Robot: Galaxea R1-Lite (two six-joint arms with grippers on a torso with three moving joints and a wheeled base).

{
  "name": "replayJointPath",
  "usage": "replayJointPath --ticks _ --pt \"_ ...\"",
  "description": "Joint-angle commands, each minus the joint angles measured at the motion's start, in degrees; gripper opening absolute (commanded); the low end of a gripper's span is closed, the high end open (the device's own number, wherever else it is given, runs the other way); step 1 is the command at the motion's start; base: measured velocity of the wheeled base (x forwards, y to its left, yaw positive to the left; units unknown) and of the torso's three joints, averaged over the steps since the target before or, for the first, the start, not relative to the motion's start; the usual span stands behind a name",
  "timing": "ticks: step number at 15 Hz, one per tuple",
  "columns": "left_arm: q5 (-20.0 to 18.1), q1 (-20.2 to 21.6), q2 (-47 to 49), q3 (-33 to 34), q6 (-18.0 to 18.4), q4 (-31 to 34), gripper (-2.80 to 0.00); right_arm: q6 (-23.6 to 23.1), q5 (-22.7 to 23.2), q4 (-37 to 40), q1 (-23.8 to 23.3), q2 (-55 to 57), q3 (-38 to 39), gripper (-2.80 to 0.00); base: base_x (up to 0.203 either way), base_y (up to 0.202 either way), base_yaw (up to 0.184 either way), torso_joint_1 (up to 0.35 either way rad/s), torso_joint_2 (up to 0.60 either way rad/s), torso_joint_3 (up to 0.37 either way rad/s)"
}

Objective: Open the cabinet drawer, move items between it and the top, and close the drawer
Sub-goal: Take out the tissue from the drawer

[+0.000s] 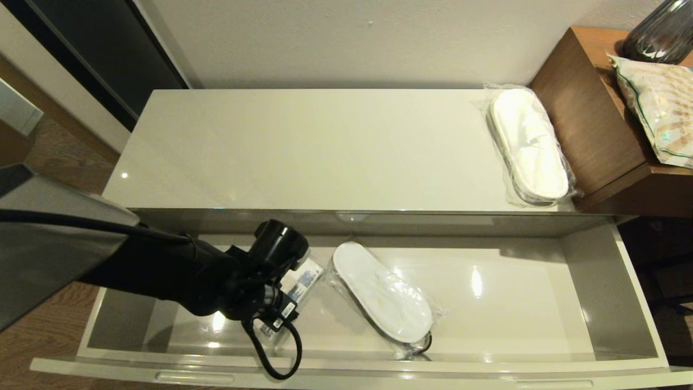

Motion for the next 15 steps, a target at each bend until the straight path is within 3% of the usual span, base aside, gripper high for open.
replayJointPath --ticks 1,6,9,13,15 --pt "1.3 -1.6 8.1 -1.7 0.2 -4.3 0.00 0.0 0.0 0.0 0.0 0.0 0.0 -2.80 0.000 0.000 0.000 0.000 0.00 0.000" --pt "5.5 -2.2 16.8 -5.3 0.6 -7.7 0.00 0.0 0.0 0.0 0.0 0.1 0.0 -2.80 0.000 0.000 0.000 0.000 0.00 0.000" --pt "7.0 -0.7 20.9 -8.6 4.0 -12.0 0.00 0.0 0.0 0.0 0.0 0.0 0.0 -2.80 0.000 0.000 0.000 0.000 0.00 0.000" --pt "7.4 -0.1 21.1 -13.3 5.2 -12.4 0.00 0.0 0.0 0.0 0.0 0.0 0.0 -2.80 0.000 0.000 0.000 0.000 0.00 0.000" --pt "10.3 0.3 21.0 -15.5 5.2 -12.4 0.00 0.0 0.0 0.0 0.0 0.0 0.0 -2.80 0.000 0.000 0.000 0.000 0.00 0.000"
